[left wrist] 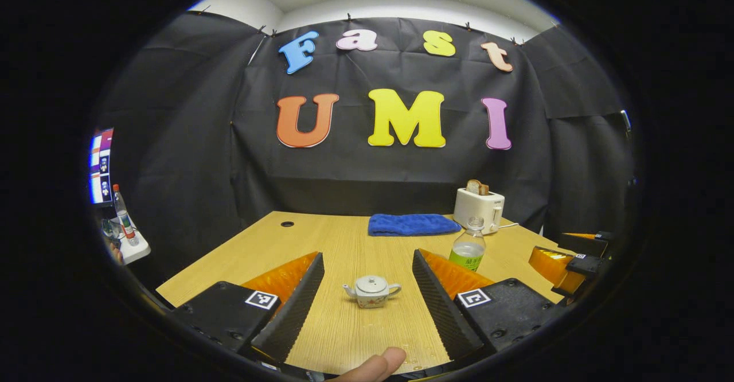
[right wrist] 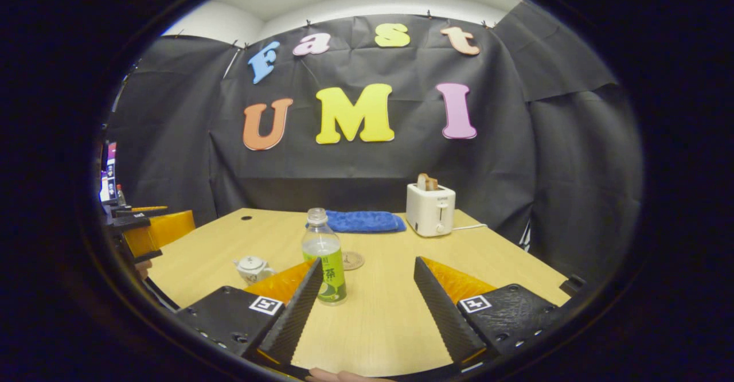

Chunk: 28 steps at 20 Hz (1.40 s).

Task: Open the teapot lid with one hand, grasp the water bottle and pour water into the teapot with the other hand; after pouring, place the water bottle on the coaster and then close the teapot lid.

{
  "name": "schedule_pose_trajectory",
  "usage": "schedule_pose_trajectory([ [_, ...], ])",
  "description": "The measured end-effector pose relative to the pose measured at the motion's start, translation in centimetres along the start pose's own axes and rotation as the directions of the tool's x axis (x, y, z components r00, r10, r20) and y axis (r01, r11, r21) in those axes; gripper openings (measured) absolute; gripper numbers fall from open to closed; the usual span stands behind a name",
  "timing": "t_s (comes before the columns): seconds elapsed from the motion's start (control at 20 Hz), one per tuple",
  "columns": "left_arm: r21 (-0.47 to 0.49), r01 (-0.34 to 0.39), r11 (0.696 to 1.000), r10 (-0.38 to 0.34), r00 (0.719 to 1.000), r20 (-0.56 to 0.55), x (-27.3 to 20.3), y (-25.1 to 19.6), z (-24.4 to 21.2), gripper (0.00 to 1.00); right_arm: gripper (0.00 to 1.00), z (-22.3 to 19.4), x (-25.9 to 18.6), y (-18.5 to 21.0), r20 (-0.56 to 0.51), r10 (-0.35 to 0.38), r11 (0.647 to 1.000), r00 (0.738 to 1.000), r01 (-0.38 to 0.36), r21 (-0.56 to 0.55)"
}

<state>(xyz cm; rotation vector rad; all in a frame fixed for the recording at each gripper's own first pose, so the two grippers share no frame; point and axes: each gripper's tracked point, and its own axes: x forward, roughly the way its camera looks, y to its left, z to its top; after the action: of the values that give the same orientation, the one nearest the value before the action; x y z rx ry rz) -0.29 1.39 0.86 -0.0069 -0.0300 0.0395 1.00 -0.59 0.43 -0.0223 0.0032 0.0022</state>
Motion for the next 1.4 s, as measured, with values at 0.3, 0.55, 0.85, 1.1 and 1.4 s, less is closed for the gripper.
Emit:
schedule_pose_trajectory([
  [0.3,-0.011,0.005,1.000,-0.005,1.000,-0.014,0.7,0.1,-0.8,0.98,0.92,-0.1,0.4,-0.8,0.006,-0.008,1.000,1.000,0.008,-0.001],
  [0.55,0.007,-0.012,1.000,0.012,1.000,-0.018,1.1,0.1,-1.3,0.97,0.92,0.2,0.7,-1.5,0.036,-0.002,1.000,0.999,0.003,-0.017],
  [0.85,0.019,-0.019,1.000,0.020,0.999,-0.041,3.1,-0.2,-3.5,0.98,0.95,-0.4,2.8,-1.9,0.049,0.032,0.999,0.998,-0.030,-0.031],
  [1.1,0.024,-0.006,1.000,0.008,0.997,-0.078,6.0,-0.4,-5.7,0.98,0.95,-1.3,5.9,-2.4,0.052,0.059,0.998,0.997,-0.057,-0.040],
  [1.4,0.001,-0.017,1.000,0.017,0.976,-0.216,9.9,0.7,-9.5,0.98,0.95,-2.3,7.5,-2.1,0.057,0.112,0.993,0.992,-0.110,-0.040],
])
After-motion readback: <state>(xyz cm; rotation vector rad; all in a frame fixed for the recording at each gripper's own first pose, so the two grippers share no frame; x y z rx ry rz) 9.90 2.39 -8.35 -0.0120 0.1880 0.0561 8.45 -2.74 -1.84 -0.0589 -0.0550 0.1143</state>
